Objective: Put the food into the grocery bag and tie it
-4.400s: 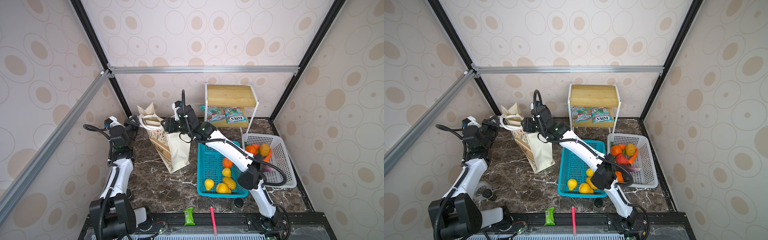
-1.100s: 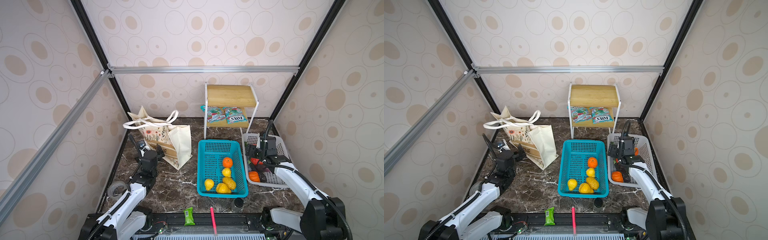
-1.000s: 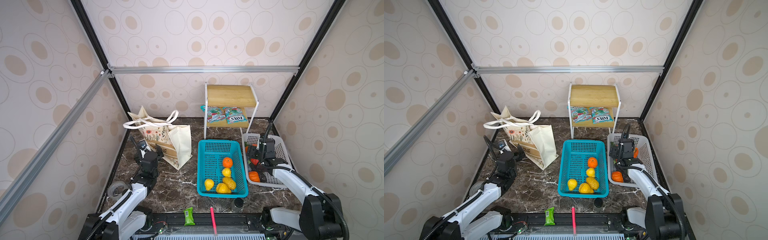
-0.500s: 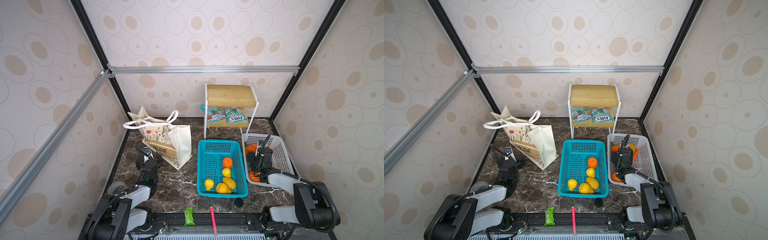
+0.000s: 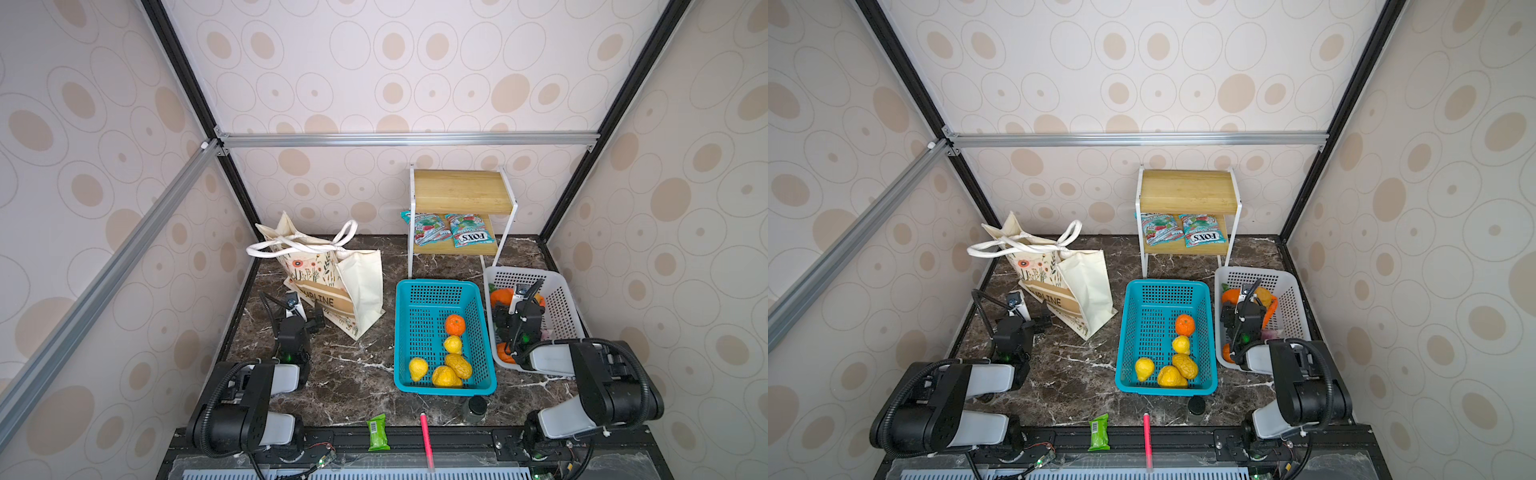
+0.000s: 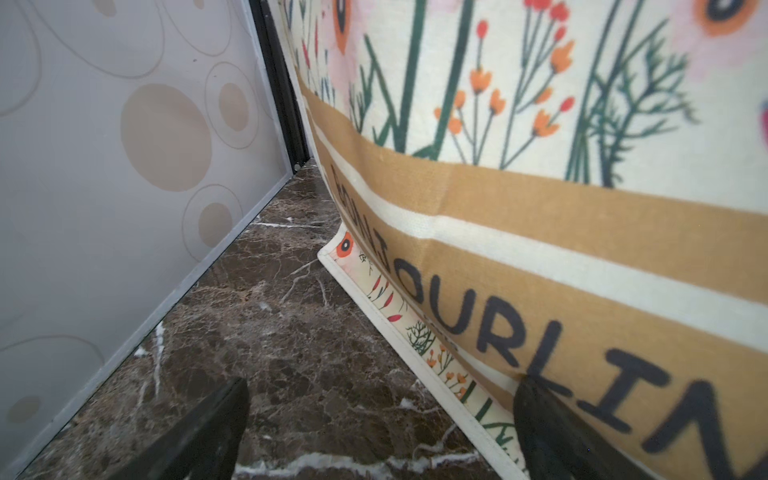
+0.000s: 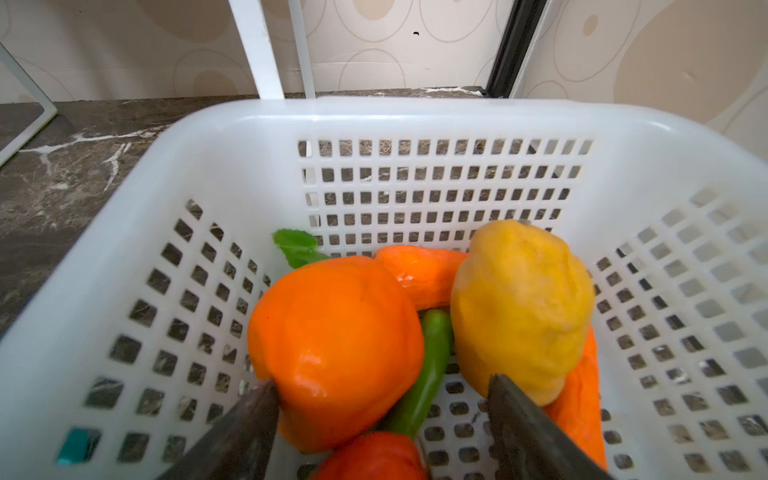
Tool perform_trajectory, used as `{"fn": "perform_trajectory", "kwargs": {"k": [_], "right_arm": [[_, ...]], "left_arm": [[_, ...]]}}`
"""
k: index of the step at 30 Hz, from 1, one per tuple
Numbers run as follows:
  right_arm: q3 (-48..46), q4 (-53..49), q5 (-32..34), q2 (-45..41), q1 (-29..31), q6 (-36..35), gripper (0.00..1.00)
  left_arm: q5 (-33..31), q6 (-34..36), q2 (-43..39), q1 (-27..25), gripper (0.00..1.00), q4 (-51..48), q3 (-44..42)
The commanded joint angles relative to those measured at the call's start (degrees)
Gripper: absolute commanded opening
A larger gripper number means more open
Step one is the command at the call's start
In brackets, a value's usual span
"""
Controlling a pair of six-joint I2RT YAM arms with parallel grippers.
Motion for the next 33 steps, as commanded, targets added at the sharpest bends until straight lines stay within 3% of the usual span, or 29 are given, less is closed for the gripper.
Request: {"fn": "perform_trajectory", "kwargs": {"k": [1, 5, 8, 17, 18, 19, 33], "right_arm": [[1.28, 0.45, -1.79, 0.21, -0.03, -1.33, 0.82], [1.5, 1.54, -2.22, 0.91, -0.06, -1.83, 0.85], [2.09, -1.34, -2.28, 0.08, -0.02, -1.53, 0.85], [2.94, -2.29, -5.34, 0.49, 0.0, -2.79, 0.87], [2.98, -2.18, -5.28, 0.59, -0.04, -2.8, 0.96], [2.84, -1.78, -5.19, 0.63, -0.06, -2.85, 0.99], [2.87, -2.24, -5.32, 0.36, -0.01, -2.79, 1.0]], "left_arm": [[4.28, 2.56, 1.19, 0.63, 0.99, 3.33, 3.0], [7.59, 5.43, 4.13, 1.17, 0.99, 5.33, 4.1], [7.67, 4.93, 7.86, 1.95, 0.99, 13.75, 1.7], [9.36, 5.44, 9.86, 1.98, 0.99, 13.15, 2.83], [9.25, 5.53, 9.88, 1.98, 0.99, 13.42, 2.76], [9.36, 5.49, 9.8, 2.02, 0.99, 13.28, 2.69], [9.27, 5.6, 9.7, 2.02, 0.99, 13.79, 2.47]]}}
